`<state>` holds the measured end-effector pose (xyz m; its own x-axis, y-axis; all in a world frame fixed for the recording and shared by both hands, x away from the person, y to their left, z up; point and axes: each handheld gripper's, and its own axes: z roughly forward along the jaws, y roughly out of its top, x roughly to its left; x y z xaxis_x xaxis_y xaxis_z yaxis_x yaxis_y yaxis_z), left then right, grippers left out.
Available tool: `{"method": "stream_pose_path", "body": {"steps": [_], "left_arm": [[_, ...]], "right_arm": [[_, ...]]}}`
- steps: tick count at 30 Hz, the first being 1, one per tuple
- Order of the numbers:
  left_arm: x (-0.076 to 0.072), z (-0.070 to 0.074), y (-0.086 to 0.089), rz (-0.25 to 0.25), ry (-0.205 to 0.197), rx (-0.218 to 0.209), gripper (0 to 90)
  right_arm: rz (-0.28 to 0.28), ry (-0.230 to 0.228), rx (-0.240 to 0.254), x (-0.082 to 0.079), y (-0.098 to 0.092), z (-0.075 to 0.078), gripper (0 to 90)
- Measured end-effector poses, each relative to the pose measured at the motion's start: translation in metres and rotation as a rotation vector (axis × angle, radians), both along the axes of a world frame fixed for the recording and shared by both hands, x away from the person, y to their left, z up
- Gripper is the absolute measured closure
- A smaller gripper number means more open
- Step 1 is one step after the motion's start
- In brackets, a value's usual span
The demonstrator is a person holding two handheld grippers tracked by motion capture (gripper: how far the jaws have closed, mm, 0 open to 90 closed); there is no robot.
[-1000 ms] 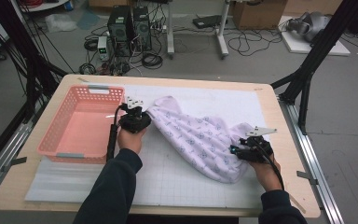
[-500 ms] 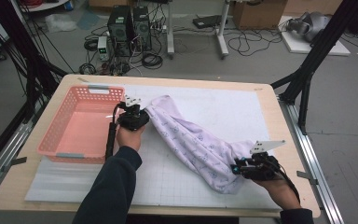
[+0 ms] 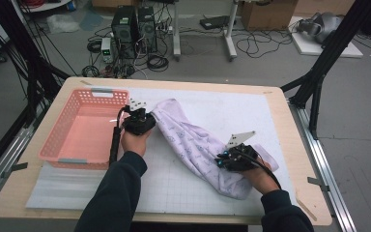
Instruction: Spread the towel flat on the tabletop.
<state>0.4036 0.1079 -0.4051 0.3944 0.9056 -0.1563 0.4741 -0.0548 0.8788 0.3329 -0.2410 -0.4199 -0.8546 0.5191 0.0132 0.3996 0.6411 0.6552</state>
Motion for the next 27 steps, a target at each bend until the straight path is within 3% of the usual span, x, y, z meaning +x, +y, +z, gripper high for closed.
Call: {"method": "stream_pose_path", "body": {"steps": [4, 8, 12, 16, 20, 24, 27], "left_arm": [[0.0, -0.001, -0.001, -0.007, 0.002, 0.004, 76.0], [0.0, -0.001, -0.003, -0.014, -0.003, 0.01, 75.8], [0.0, -0.003, -0.006, -0.03, -0.004, 0.012, 73.8], [-0.001, -0.004, -0.013, -0.061, -0.009, -0.007, 60.2], [-0.007, -0.003, -0.022, -0.094, -0.019, 0.017, 49.2], [-0.013, 0.001, -0.026, -0.118, -0.032, 0.027, 47.1], [-0.021, 0.004, -0.026, -0.141, -0.042, 0.018, 46.8]], "right_arm": [[-0.034, -0.052, 0.033, 0.012, -0.005, 0.012, 83.4], [-0.149, -0.112, 0.126, 0.032, -0.023, 0.025, 82.9], [-0.312, -0.171, 0.13, 0.057, -0.038, 0.03, 83.4], [-0.505, -0.205, 0.112, 0.081, -0.056, 0.03, 83.6], [-0.673, -0.257, 0.068, 0.095, -0.072, 0.027, 83.5], [-0.801, -0.308, 0.017, 0.099, -0.083, 0.027, 83.4], [-0.846, -0.337, -0.009, 0.097, -0.091, 0.03, 83.3]]}}
